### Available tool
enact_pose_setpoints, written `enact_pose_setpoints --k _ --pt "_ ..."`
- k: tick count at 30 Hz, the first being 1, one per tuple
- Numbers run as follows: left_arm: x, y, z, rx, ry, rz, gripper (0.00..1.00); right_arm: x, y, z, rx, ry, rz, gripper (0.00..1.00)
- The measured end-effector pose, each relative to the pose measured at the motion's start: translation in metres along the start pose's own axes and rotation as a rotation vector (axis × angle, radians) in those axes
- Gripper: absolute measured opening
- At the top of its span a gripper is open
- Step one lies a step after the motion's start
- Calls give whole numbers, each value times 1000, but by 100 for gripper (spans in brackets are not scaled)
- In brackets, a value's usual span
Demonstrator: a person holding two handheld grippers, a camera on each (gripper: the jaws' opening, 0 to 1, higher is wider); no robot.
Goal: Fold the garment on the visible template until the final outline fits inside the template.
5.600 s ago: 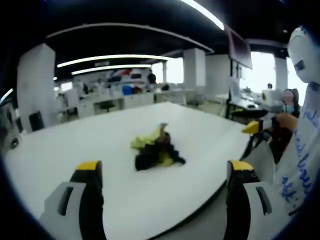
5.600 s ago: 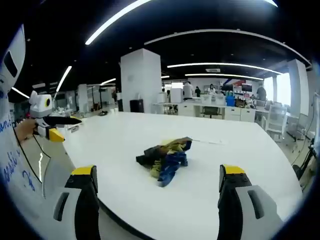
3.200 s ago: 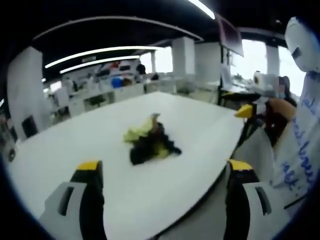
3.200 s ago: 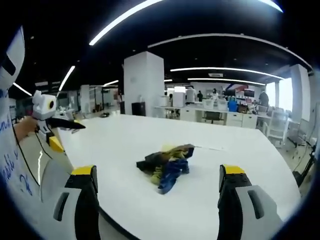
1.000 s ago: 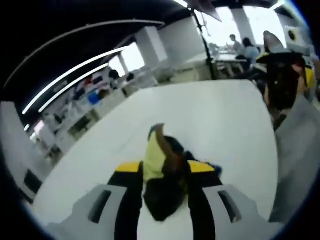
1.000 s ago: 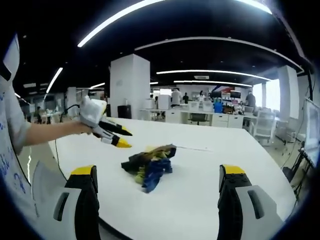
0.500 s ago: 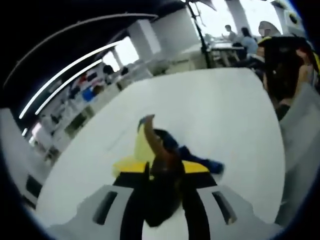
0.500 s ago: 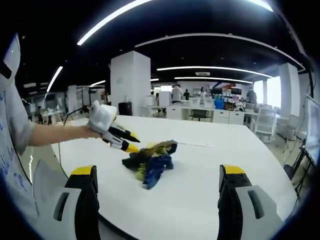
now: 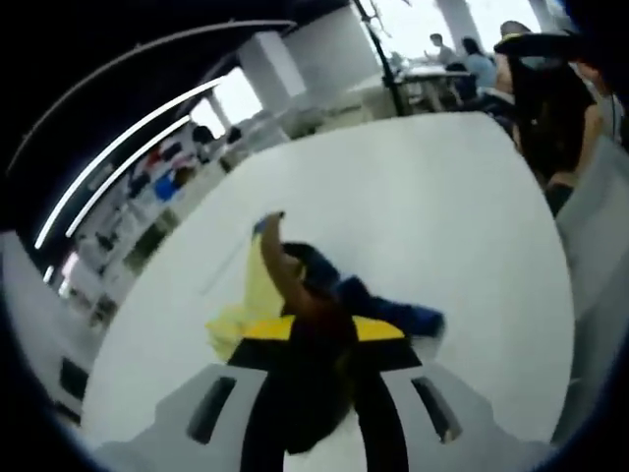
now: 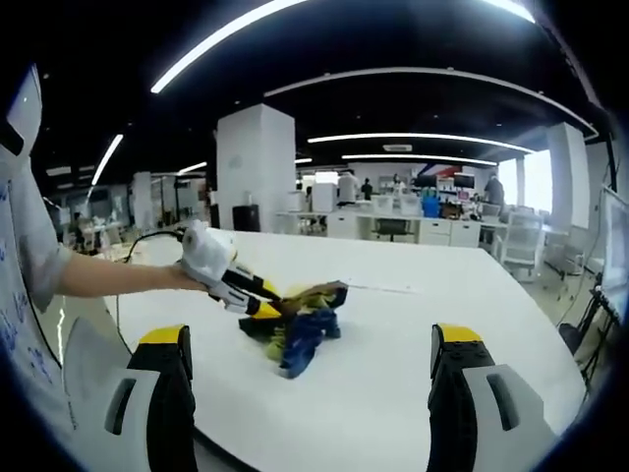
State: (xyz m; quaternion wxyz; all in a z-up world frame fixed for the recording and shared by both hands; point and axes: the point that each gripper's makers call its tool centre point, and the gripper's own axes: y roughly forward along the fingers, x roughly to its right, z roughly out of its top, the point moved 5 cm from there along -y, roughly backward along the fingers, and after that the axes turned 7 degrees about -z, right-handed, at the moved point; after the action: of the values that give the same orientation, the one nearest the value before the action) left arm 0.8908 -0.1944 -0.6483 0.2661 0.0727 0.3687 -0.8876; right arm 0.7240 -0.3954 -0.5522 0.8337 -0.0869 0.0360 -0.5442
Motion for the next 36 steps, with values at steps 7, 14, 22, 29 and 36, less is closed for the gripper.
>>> enact_pose_setpoints --k 7,14,22,29,36 --pt "-6 2 -2 -5 -12 23 13 3 0 -5 -22 7 7 100" --pt "-7 -3 -1 5 -23 26 1 -2 7 -11 -52 9 42 100" --pt "-14 -25 3 14 -5 55 0 -9 14 -15 -61 16 86 100" --pt "-15 -50 13 55 -4 85 0 -10 27 -12 -44 -7 126 97" --pt "-18 -65 20 82 -3 107 0 -3 58 -23 -39 -78 168 96"
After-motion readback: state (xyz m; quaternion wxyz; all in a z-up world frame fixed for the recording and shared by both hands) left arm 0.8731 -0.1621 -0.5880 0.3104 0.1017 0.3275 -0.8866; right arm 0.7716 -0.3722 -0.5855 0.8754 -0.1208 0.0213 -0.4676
